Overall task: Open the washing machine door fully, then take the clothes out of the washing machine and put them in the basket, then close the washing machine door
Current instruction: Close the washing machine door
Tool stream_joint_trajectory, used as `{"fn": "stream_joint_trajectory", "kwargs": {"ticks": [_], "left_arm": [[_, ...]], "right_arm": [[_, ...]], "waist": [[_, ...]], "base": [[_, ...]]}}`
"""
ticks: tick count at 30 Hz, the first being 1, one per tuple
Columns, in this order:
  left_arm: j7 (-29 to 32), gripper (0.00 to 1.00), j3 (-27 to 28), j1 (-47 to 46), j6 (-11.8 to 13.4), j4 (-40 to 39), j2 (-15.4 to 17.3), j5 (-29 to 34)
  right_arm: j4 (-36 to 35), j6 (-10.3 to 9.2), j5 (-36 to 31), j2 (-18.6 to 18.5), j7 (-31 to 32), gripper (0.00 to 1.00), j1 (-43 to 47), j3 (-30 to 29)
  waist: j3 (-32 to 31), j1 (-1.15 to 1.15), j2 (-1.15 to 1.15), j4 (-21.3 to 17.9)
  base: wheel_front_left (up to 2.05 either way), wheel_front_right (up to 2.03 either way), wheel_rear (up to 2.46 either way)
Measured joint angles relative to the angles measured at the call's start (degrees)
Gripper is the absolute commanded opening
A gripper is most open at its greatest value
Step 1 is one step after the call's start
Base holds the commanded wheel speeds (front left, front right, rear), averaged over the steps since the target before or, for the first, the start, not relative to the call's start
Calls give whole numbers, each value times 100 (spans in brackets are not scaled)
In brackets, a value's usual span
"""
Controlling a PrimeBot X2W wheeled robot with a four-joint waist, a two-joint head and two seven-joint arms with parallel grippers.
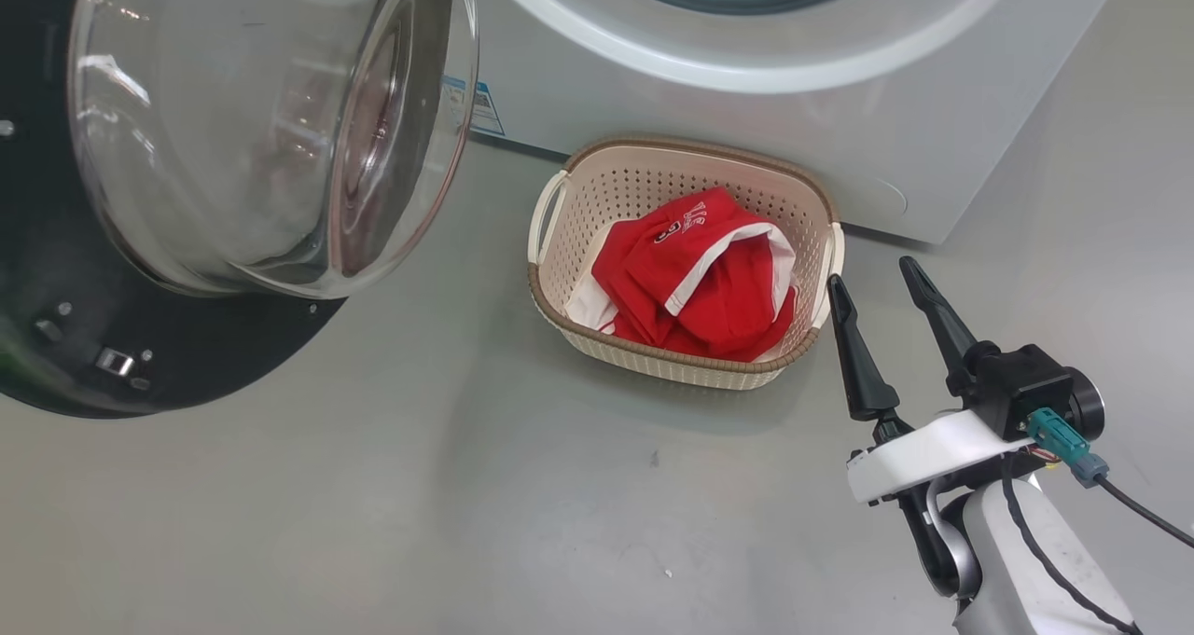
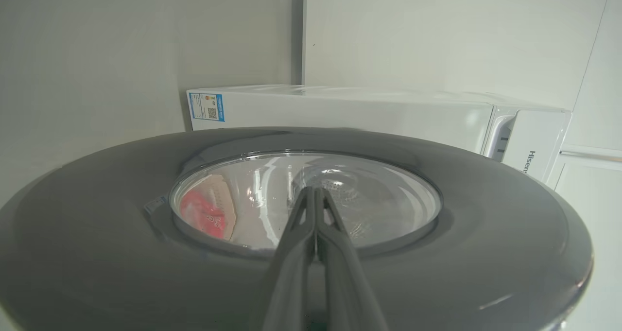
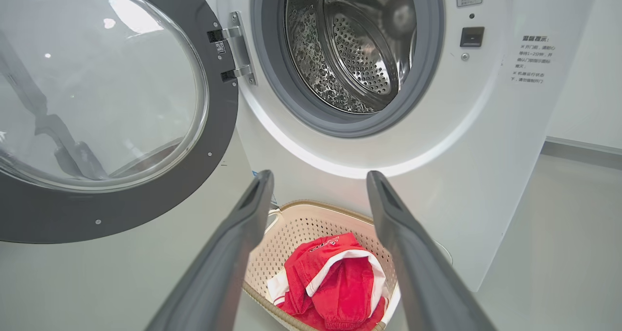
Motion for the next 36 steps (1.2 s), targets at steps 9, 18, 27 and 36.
{"fn": "stream_joint_trajectory", "kwargs": {"ticks": [9, 18, 27, 36], "left_arm": [[747, 0, -225, 426, -243, -321, -196, -134], [1414, 0, -454, 723, -417, -764, -494, -366], [1753, 0, -758, 1011, -549, -1291, -767, -366], [1822, 0, -873, 1291, -557, -1820, -935, -335]], "right_arm": [[-3, 0, 38, 18, 0, 100, 4, -26], [-8, 1, 38, 35, 0, 100, 10, -25], [-12, 1, 38, 70, 0, 100, 59, -19], [-25, 2, 46, 111, 0, 100, 93, -20]], "waist": [[-147, 0, 0, -22], [-198, 0, 0, -20], [-234, 0, 0, -27], [-248, 0, 0, -66]], "base": [[0, 0, 0], [0, 0, 0], [0, 0, 0], [0, 0, 0]]}}
